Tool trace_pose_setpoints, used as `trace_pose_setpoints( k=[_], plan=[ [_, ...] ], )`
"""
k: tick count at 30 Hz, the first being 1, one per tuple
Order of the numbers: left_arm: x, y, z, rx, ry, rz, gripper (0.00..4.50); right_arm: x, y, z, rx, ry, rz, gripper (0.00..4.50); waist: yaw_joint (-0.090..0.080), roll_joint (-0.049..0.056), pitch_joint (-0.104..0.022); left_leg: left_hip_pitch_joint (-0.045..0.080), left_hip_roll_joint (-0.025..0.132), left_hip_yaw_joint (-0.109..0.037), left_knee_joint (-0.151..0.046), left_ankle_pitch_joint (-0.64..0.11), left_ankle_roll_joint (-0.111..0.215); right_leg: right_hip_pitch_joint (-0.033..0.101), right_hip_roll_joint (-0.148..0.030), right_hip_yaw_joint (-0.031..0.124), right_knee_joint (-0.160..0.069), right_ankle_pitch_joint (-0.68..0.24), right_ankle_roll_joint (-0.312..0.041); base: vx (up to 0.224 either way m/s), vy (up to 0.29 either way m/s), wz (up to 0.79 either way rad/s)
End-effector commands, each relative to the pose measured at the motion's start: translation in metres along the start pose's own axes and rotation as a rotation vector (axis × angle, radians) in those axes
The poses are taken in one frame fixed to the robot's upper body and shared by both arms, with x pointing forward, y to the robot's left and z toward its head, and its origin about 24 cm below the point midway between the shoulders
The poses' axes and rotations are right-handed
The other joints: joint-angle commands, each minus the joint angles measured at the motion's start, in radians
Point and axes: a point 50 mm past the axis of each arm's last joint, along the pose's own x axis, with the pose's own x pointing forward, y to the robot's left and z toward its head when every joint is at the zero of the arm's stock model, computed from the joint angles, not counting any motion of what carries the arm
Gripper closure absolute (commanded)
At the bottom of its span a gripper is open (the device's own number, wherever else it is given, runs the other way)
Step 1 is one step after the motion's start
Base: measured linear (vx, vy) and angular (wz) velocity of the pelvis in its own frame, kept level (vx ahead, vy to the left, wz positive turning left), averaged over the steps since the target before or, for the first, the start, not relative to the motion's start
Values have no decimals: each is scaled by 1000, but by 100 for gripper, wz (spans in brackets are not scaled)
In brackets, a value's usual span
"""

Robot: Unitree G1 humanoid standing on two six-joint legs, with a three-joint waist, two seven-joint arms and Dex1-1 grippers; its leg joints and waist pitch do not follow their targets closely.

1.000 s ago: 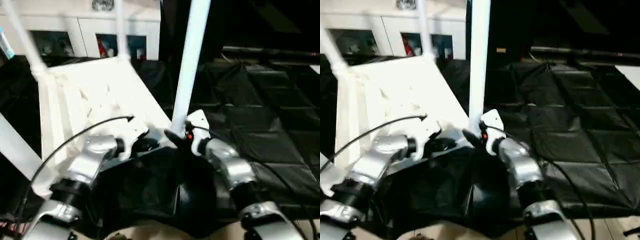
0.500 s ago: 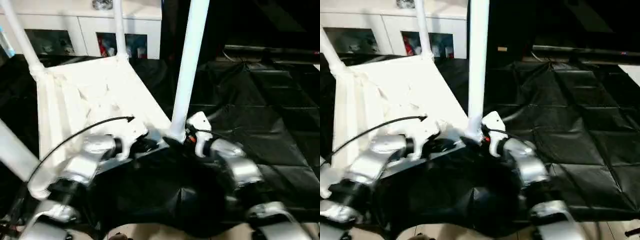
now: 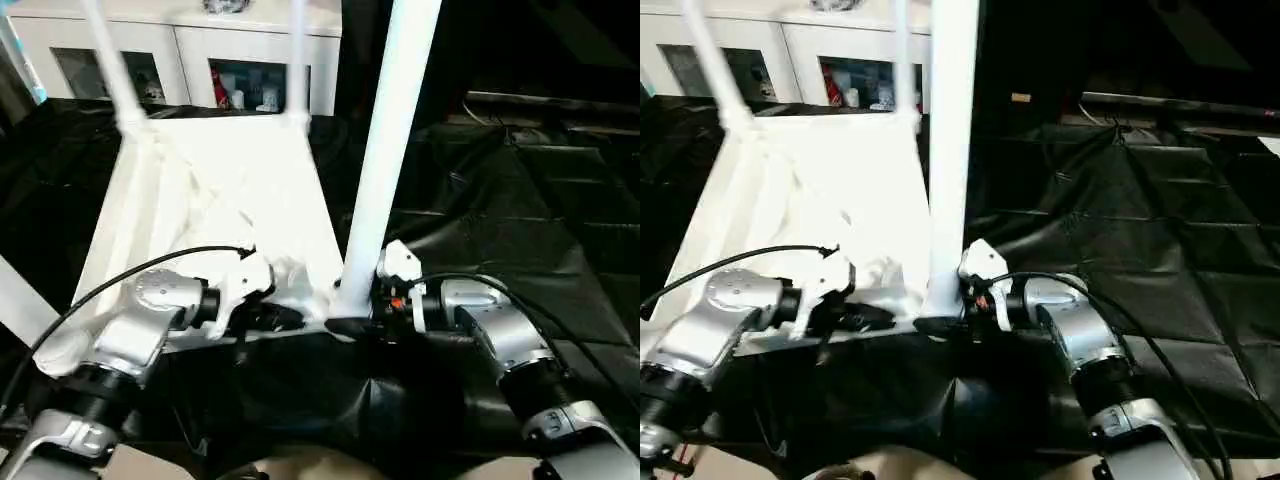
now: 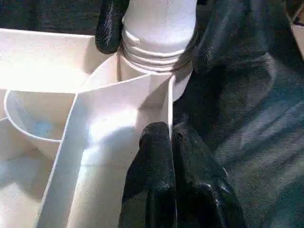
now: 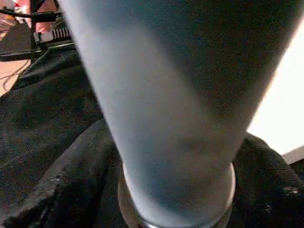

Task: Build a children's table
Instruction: Rotate leg to tighten

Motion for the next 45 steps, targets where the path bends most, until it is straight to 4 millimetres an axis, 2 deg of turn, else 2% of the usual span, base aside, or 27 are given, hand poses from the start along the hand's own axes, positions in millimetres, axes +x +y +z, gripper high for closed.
trace_pose_setpoints(
  k=[1,3,7,8,11,12,13,15,16,18,19,20,23,24,26,27,28,32,34,36,39,42,45],
  plan=[
    [8,-6,-3,-8,20,-44,450,5,6,4,-14,-9,61,119,-1,2,-59,14,69,-31,-68,-172,26,36,-102,64,-80,-181,-200,0,0,0],
    [6,-8,-5,-20,29,-61,450,7,8,4,4,-16,84,154,-1,1,-60,12,69,-31,-67,-162,29,38,-102,63,-77,-164,-204,0,0,0],
    [7,-8,-4,-24,22,-54,450,10,11,3,26,-31,100,173,0,2,-60,12,69,-30,-67,-155,32,37,-101,62,-75,-148,-211,0,0,0],
    [8,-8,-3,-24,16,-43,450,12,11,3,34,-38,90,179,0,-1,-60,12,69,-30,-67,-155,32,38,-101,62,-75,-148,-210,0,0,0],
    [14,-3,1,-22,-2,18,450,20,8,2,65,-72,6,182,0,1,-58,13,68,-32,-69,-175,20,36,-105,64,-81,-189,-203,0,0,0],
    [20,5,4,-21,-7,94,450,27,1,0,90,-92,-113,183,-6,0,-53,14,68,-33,-73,-204,9,33,-106,65,-87,-235,-197,0,0,0],
    [22,7,6,-26,-8,120,450,29,-1,-1,102,-93,-157,183,-10,-2,-50,19,66,-36,-75,-246,-9,32,-108,65,-97,-321,-178,0,0,0],
    [28,14,11,-34,-26,175,450,36,-8,-4,147,-95,-275,184,-13,1,-48,25,65,-41,-78,-281,-29,28,-113,65,-106,-415,-152,0,0,0],
    [31,17,15,-37,-39,202,450,40,-10,-6,173,-98,-328,184,-21,0,-46,24,64,-44,-80,-300,-41,26,-111,64,-109,-450,-141,0,0,0],
    [39,21,23,-37,-59,247,450,47,-12,-7,214,-106,-399,185,-25,-1,-50,26,66,-48,-80,-312,-44,28,-114,64,-111,-460,-132,0,0,0],
    [46,25,29,-35,-68,282,450,54,-13,-7,235,-108,-449,185,-27,5,-48,25,66,-45,-81,-305,-41,24,-111,66,-111,-437,-132,0,0,0],
    [48,26,30,-33,-70,290,450,56,-13,-6,239,-107,-461,185,-28,2,-50,29,65,-45,-80,-313,-44,22,-110,66,-113,-425,-136,0,0,0],
    [55,27,36,-24,-78,310,450,66,-9,-2,225,-123,-473,185,-26,4,-53,25,65,-43,-79,-290,-35,24,-109,68,-107,-371,-144,0,0,0],
    [62,26,40,-17,-91,302,450,76,-5,5,166,-158,-464,185,-27,3,-55,23,67,-41,-79,-280,-33,25,-109,68,-103,-338,-150,0,0,0],
    [64,24,41,-8,-95,282,450,82,1,9,164,-188,-403,185,-26,4,-56,21,64,-39,-78,-266,-27,27,-108,69,-101,-304,-161,0,0,0],
    [64,23,41,-4,-93,274,450,83,3,10,181,-199,-370,129,-26,2,-56,18,64,-39,-77,-251,-19,32,-107,69,-97,-276,-166,0,0,0],
    [64,23,40,-3,-91,273,450,83,3,10,185,-202,-361,129,-26,3,-56,18,64,-38,-78,-242,-12,32,-106,68,-96,-259,-171,0,0,0],
    [58,21,33,2,-66,250,450,77,5,12,185,-221,-291,109,-25,4,-56,18,66,-39,-80,-246,-5,32,-105,68,-96,-262,-171,0,0,0],
    [50,16,26,6,-56,202,450,68,4,11,141,-205,-262,68,-25,3,-58,18,67,-38,-79,-238,-4,34,-105,67,-93,-231,-180,0,0,0],
    [46,14,23,6,-50,178,450,62,4,10,126,-205,-234,65,-25,4,-60,14,67,-36,-77,-208,8,39,-104,67,-86,-171,-191,0,0,0],
    [39,11,18,6,-30,148,450,51,5,9,96,-190,-166,65,-23,4,-62,14,65,-33,-73,-166,27,42,-103,65,-81,-97,-214,0,0,0],
    [33,7,14,17,-22,97,450,40,7,7,73,-155,-95,65,-20,4,-63,12,66,-31,-72,-146,43,45,-100,62,-78,-78,-218,0,0,0],
    [26,1,10,25,-6,26,450,28,8,2,31,-86,-27,65,-15,5,-62,16,71,-30,-72,-154,40,42,-99,60,-77,-86,-226,0,0,0]
  ],
)
